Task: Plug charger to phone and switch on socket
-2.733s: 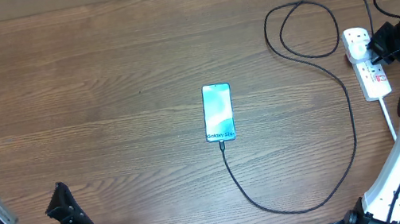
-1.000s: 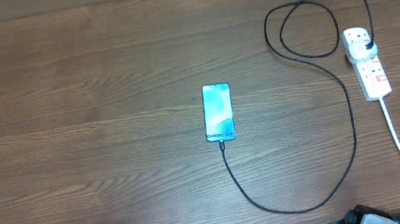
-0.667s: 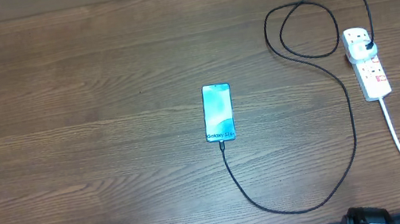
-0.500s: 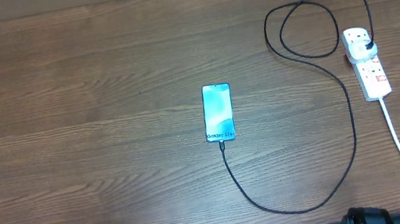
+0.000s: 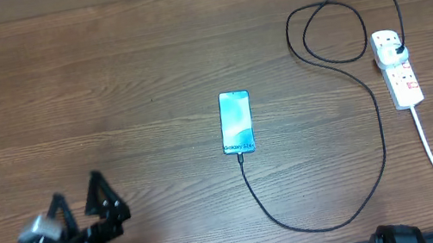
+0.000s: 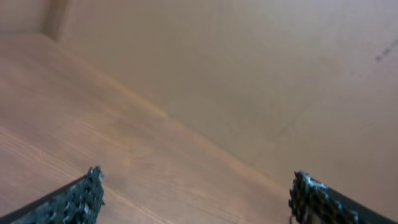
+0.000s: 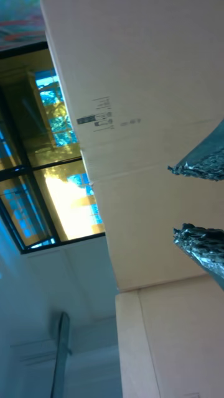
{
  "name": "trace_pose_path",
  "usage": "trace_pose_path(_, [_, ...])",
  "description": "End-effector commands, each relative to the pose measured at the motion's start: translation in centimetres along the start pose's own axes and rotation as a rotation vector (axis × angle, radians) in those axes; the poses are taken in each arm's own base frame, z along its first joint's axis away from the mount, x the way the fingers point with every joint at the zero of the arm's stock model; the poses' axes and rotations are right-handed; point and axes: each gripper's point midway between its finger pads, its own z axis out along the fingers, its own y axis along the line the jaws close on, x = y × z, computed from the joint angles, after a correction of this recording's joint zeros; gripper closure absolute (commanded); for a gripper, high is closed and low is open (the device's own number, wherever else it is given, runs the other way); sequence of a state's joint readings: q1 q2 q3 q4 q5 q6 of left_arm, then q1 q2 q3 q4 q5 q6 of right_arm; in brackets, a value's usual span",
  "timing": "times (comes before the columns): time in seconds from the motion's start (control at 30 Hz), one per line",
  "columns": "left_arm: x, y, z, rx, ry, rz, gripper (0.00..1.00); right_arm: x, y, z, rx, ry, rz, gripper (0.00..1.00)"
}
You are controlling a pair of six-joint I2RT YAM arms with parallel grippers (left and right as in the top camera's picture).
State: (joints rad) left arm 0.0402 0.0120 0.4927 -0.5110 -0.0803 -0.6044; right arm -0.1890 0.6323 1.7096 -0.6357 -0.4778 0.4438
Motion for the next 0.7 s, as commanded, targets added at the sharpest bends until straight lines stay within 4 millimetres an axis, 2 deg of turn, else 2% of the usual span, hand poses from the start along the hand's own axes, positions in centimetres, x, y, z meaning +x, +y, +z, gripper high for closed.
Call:
trace_pose_path(0.0, [3.7, 0.8, 2.4, 0.053, 0.049, -0.009, 0.01, -0.8, 1.1, -1.5, -0.011, -0.04, -0.023, 0.71])
trace_pose_path(0.13, [6.0, 2.3, 4.1, 0.055, 0.047, -0.008, 0.0, -1.5, 2.3, -2.8, -0.033, -0.078, -0.046, 0.69])
trace_pose_path(0.4, [9.3, 4.5, 5.5, 0.045, 0.055, 0.045, 0.0, -1.8, 2.8, -3.3, -0.05, -0.09, -0.05, 0.67])
trace_pose_path(0.53, [10.4, 5.3, 5.8, 0.035, 0.068, 0.045, 0.0, -2.0, 3.2, -3.6, -0.084, -0.095, -0.041, 0.62])
trace_pose_path(0.67, [10.6, 5.4, 5.8, 0.029, 0.074, 0.056, 0.0, -2.5, 4.0, -4.5, -0.111, -0.114, -0.046, 0.57])
